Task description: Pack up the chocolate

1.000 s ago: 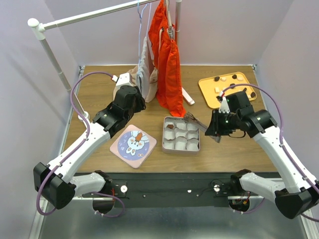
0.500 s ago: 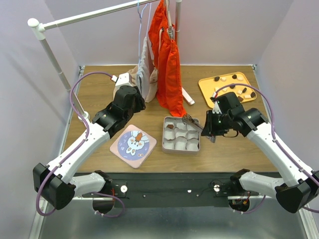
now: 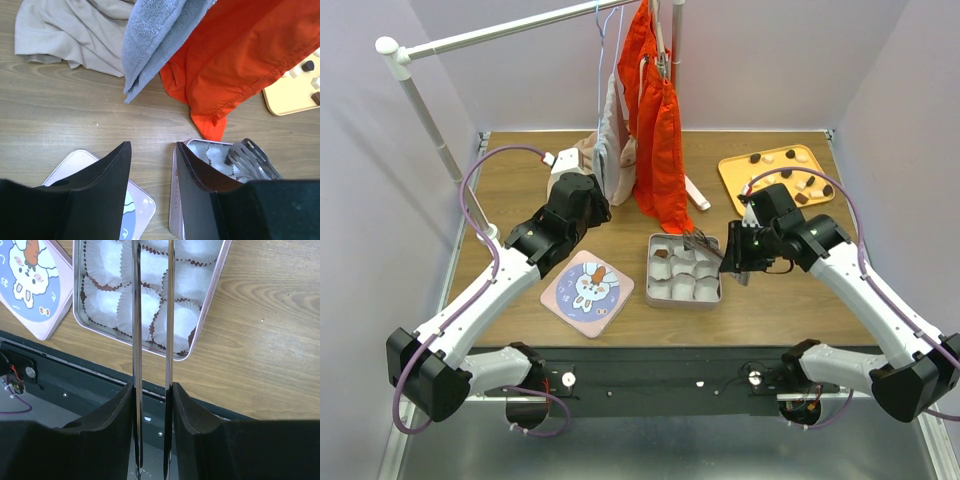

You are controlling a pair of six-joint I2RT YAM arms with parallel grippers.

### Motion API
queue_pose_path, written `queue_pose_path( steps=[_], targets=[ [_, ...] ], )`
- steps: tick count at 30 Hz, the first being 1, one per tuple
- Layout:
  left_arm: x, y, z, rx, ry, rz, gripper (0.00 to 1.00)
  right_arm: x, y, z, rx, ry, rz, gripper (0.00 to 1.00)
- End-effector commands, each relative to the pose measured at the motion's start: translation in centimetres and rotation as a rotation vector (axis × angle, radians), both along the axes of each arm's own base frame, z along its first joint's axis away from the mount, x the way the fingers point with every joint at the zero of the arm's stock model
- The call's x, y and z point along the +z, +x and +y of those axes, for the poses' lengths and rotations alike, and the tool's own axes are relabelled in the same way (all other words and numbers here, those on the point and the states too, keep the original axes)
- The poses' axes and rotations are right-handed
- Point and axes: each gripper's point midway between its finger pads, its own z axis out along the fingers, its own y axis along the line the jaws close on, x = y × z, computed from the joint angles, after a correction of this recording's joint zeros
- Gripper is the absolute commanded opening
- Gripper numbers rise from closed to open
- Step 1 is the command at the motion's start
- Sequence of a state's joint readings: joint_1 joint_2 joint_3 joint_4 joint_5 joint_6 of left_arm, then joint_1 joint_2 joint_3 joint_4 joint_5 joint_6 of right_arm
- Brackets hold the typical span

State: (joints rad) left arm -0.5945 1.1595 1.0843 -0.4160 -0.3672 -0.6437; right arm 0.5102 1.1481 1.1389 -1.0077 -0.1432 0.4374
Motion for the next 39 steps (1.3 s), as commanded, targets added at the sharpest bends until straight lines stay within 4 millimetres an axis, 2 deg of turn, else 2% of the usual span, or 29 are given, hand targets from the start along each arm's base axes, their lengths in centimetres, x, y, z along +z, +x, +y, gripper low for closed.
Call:
queue_pose_path(
  steps=[1,8,12,16,20,24,31,32,35,39],
  targets=[
    [-0.1,-0.1,1.0,0.028,0.014,-0.006,0.50,-0.3,0.5,0.4,0.000,0.003,-0.015,0.43],
    [-0.2,-0.1,1.0,0.029,0.015,-0.005,0.50,0.5,0.6,0.5,-0.008,0.011,-0.034,0.44],
    [-0.2,-0.2,1.1,0.030,0.017,-0.004,0.50,2.7,1.3,-0.3,-0.039,-0.009,-0.097,0.40],
    [-0.3,-0.2,1.2,0.032,0.020,-0.003,0.50,6.2,3.0,-3.1,-0.146,-0.108,-0.227,0.38],
    [-0.4,-0.1,1.4,0.039,0.028,-0.001,0.50,8.2,4.2,-4.6,-0.218,-0.152,-0.311,0.37],
    [-0.3,0.1,1.5,0.038,0.035,-0.003,0.50,8.3,6.0,-5.8,-0.286,-0.222,-0.333,0.37],
    [-0.5,0.6,1.9,0.035,0.063,0.003,0.50,6.4,12.1,-10.0,-0.461,-0.279,-0.348,0.37],
    [-0.6,0.7,2.0,0.035,0.067,0.004,0.50,5.2,12.9,-10.2,-0.461,-0.295,-0.319,0.39],
    [-0.8,0.8,2.6,0.041,0.077,0.009,0.50,3.1,14.9,-10.3,-0.454,-0.294,-0.296,0.41],
    [-1.0,1.0,3.1,0.045,0.076,0.008,0.50,1.1,16.9,-10.5,-0.443,-0.311,-0.277,0.46]
  ],
)
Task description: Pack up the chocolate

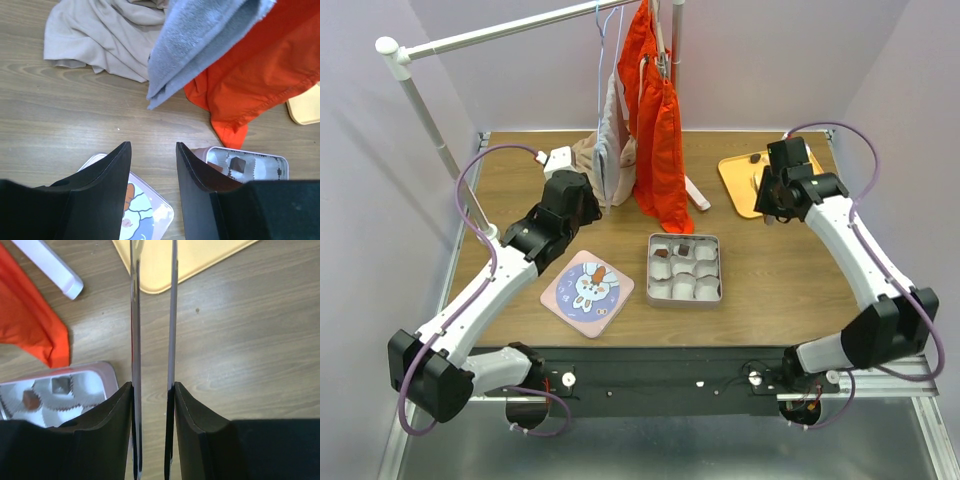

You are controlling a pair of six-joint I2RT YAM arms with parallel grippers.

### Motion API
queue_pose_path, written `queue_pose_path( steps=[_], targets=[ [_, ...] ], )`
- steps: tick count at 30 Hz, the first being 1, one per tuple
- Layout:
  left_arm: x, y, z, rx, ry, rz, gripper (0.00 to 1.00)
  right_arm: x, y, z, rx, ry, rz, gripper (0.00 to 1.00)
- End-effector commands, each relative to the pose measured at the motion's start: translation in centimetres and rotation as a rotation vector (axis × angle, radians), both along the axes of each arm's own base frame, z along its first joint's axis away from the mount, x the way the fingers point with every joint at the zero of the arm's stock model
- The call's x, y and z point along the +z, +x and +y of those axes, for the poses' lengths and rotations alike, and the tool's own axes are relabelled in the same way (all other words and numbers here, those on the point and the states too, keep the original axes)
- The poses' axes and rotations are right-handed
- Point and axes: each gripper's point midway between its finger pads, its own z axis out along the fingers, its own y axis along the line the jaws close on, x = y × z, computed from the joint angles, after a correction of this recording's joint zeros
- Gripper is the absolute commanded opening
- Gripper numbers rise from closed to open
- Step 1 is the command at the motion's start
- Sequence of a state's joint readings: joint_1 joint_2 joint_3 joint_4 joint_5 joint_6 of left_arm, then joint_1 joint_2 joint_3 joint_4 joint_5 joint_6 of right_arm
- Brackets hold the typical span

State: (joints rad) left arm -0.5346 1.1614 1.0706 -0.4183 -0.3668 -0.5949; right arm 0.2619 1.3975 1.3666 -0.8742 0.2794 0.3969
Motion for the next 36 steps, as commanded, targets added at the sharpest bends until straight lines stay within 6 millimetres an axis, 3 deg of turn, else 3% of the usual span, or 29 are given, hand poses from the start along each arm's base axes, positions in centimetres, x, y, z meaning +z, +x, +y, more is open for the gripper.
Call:
queue_pose_path(
  steps=[1,10,21,30,36],
  targets=[
    [-0.4,0.3,0.8,0.007,0.027,0.005,0.50,-1.4,3.3,-0.2,0.017,-0.024,-0.031,0.46],
    [-0.6,0.9,0.9,0.010,0.032,0.007,0.50,-3.5,6.0,-1.0,0.037,-0.053,0.005,0.47],
    [-0.6,1.3,1.0,0.018,0.032,0.006,0.50,-6.1,7.4,-1.7,0.051,-0.055,0.047,0.47],
    [-1.1,1.2,1.0,0.015,0.029,0.019,0.50,-6.5,8.5,-2.4,0.033,-0.046,0.037,0.46],
    [-1.4,1.2,0.8,0.007,0.025,0.029,0.50,-5.6,8.9,-1.9,0.048,-0.018,0.013,0.34]
  ],
)
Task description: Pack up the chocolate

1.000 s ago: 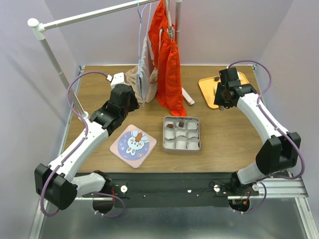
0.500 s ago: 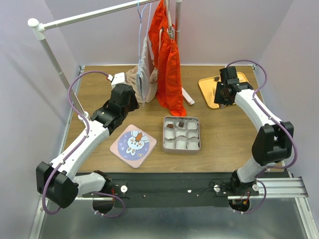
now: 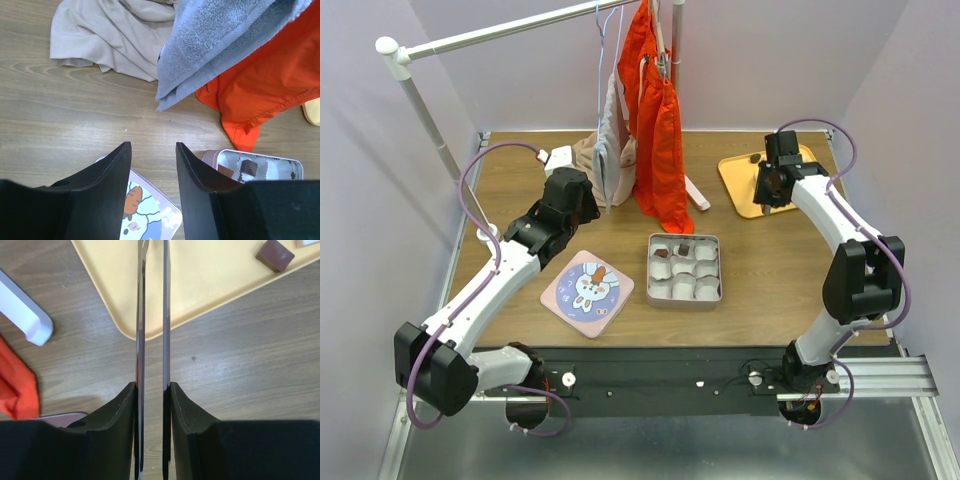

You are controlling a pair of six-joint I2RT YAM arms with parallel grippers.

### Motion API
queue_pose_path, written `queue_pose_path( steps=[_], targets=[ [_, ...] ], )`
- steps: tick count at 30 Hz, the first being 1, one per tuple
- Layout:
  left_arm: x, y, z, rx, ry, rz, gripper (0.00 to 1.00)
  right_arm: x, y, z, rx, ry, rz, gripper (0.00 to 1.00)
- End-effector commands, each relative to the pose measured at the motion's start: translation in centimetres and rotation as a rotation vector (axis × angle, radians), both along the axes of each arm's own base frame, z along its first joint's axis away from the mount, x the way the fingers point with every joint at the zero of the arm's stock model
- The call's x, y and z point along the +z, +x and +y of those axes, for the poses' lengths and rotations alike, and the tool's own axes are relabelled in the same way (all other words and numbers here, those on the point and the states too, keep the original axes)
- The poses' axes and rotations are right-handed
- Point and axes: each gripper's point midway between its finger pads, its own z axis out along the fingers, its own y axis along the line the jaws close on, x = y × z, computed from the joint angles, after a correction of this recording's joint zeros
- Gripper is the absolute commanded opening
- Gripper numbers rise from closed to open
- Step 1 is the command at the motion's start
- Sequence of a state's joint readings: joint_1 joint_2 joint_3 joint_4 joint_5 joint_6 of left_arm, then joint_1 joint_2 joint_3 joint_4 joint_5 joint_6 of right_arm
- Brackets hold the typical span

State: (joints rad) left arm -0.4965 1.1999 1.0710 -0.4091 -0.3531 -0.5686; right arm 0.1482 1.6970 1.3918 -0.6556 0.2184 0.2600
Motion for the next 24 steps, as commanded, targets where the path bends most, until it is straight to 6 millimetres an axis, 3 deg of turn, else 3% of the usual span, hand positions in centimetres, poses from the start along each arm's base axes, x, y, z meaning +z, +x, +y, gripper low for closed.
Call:
queue_pose_path(
  steps=[1,5,9,14,16,20,24],
  targets=[
    [0.0,0.1,0.0,-0.004,-0.007,-0.002,0.50,1.9,1.6,0.5,0.021,0.034,-0.067,0.31],
    [0.0,-0.1,0.4,0.005,0.002,-0.003,0.50,2.6,1.1,0.5,0.020,0.046,-0.083,0.20],
    [0.1,-0.3,0.7,0.010,0.009,-0.009,0.50,5.2,-0.8,1.2,0.024,0.098,-0.110,0.20],
    [0.6,0.0,1.5,0.028,0.021,-0.019,0.50,8.6,-6.4,3.5,0.117,0.241,-0.090,0.20],
    [0.8,0.1,1.8,0.032,0.022,-0.025,0.50,8.4,-9.1,3.9,0.124,0.272,-0.040,0.21],
    [0.5,0.3,1.8,0.035,0.027,-0.018,0.50,10.3,-13.7,5.4,0.178,0.360,-0.036,0.22],
    [0.2,0.5,1.5,0.024,0.020,-0.009,0.50,11.0,-17.0,6.2,0.220,0.405,-0.002,0.22]
  ],
)
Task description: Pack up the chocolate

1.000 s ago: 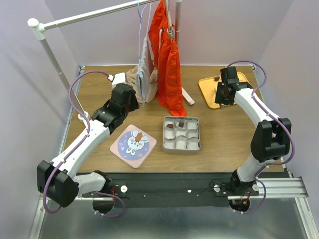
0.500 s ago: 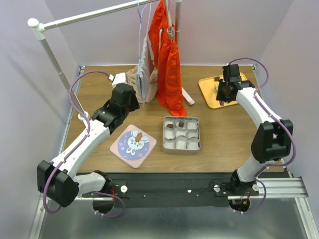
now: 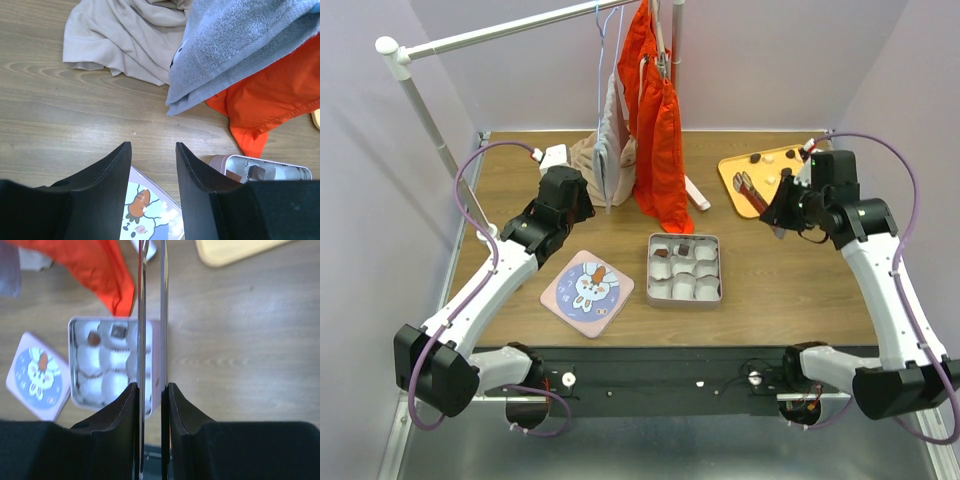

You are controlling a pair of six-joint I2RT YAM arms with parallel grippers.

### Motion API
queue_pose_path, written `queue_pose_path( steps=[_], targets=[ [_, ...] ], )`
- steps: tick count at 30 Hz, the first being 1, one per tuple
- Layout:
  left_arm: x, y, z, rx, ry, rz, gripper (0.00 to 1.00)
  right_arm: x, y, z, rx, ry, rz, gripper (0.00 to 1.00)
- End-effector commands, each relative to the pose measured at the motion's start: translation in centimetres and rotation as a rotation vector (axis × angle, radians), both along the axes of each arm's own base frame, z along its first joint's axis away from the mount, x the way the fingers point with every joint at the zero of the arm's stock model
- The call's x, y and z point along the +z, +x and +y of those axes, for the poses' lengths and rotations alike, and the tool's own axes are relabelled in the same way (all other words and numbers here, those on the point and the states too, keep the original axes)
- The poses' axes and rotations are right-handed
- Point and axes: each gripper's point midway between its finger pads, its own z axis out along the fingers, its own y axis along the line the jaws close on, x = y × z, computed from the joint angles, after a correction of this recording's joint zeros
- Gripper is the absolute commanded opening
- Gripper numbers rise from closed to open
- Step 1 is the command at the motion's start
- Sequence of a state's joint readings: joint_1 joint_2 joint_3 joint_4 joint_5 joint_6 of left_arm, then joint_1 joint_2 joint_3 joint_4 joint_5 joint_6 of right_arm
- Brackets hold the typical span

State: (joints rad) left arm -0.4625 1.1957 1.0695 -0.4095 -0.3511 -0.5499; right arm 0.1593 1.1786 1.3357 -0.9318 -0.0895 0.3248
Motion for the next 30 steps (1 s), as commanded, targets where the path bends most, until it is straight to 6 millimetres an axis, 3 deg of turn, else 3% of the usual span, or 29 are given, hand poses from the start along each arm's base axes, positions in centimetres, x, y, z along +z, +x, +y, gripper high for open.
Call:
queue_pose_path(
  steps=[1,7,14,23,30],
  targets=[
    [0.3,0.1,0.2,0.000,0.003,-0.009,0.50,-1.2,-5.7,2.1,0.104,0.089,0.154,0.22],
    [0.5,0.2,0.3,0.012,0.002,-0.014,0.50,-2.9,-8.6,2.8,0.182,0.086,0.227,0.22],
    [0.8,-0.1,0.4,0.018,-0.014,-0.021,0.50,-4.7,-9.8,3.6,0.222,0.076,0.276,0.22],
    [0.4,-0.1,0.5,0.023,-0.005,-0.010,0.50,-5.3,-8.9,3.9,0.220,0.069,0.267,0.23],
    [0.4,0.0,0.5,0.021,-0.003,-0.010,0.50,-5.3,-8.7,4.0,0.227,0.060,0.272,0.41]
  ],
)
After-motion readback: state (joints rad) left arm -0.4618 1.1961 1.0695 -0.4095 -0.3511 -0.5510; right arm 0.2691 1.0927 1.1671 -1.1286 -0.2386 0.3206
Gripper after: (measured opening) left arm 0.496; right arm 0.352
